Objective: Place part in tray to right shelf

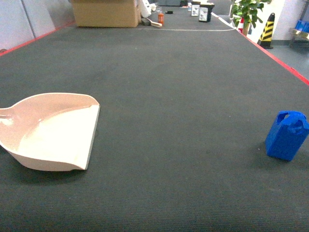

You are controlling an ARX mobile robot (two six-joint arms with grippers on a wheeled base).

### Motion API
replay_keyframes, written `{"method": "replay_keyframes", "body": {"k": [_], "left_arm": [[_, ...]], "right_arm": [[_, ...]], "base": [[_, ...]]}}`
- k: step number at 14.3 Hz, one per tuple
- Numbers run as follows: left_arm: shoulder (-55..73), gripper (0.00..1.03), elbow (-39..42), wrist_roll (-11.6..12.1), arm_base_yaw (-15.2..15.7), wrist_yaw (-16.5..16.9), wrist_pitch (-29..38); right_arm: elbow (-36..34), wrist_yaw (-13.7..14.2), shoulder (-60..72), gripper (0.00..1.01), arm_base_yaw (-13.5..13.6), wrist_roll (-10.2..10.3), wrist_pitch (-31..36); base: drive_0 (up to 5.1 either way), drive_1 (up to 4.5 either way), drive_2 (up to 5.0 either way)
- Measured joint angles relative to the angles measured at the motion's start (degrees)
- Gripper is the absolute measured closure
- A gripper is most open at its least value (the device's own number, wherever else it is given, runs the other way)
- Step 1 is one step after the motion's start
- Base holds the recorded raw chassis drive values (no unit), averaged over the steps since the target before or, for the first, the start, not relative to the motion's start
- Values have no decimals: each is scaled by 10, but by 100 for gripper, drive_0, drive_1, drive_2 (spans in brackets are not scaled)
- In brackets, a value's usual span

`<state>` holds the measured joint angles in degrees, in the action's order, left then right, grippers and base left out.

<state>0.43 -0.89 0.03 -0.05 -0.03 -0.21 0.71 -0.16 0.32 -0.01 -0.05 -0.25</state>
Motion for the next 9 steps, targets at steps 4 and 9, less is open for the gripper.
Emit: {"method": "replay_keyframes", "body": {"k": [4, 9], "left_arm": [[0, 5, 0, 0, 0, 0, 0], [0, 5, 0, 0, 0, 0, 0]], "right_arm": [[0, 0, 0, 3, 0, 0, 0], [0, 0, 0, 3, 0, 0, 0]], "base": [[0, 0, 0], [0, 0, 0]]}}
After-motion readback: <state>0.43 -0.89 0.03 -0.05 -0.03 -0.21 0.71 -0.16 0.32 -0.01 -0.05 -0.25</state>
